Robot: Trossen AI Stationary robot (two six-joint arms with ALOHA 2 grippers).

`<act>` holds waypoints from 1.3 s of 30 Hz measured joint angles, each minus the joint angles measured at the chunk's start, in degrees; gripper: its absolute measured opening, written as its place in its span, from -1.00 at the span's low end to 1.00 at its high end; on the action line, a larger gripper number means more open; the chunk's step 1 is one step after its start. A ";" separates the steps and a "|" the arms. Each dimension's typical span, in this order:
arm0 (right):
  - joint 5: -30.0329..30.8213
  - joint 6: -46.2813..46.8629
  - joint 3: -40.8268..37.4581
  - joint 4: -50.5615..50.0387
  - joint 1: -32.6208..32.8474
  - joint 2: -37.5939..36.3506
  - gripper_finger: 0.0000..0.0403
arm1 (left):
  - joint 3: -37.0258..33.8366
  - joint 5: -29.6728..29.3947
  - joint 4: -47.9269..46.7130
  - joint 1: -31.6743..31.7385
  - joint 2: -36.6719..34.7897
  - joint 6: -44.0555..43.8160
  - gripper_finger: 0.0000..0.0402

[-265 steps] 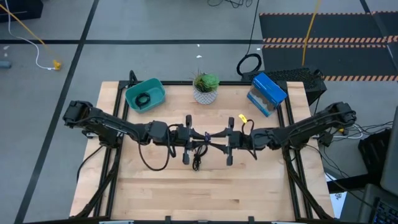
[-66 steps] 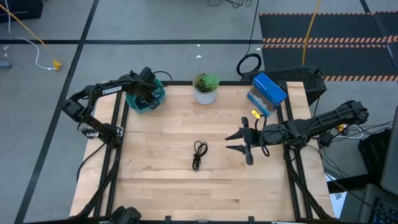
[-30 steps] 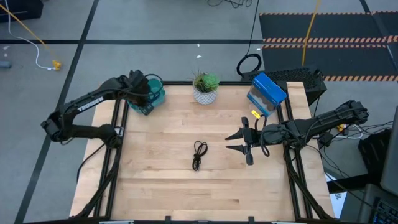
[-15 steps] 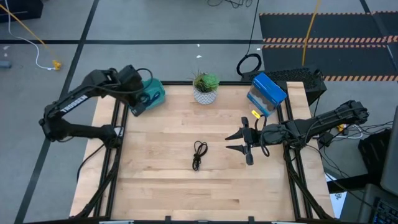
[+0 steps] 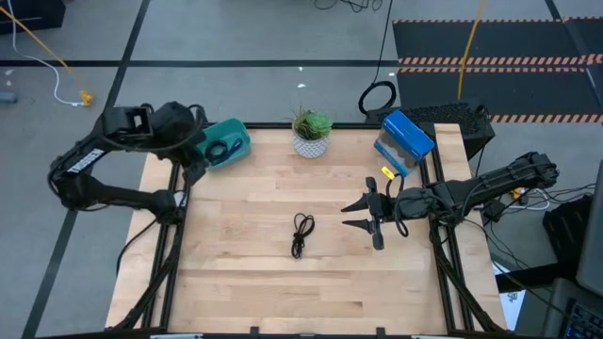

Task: Pick and place USB-C Cables
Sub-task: Put the black USB cable into the blue bin

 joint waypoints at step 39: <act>1.57 4.09 0.00 1.51 -0.52 0.02 -0.33 | -26.54 -34.24 41.21 -58.53 0.96 -16.32 -0.36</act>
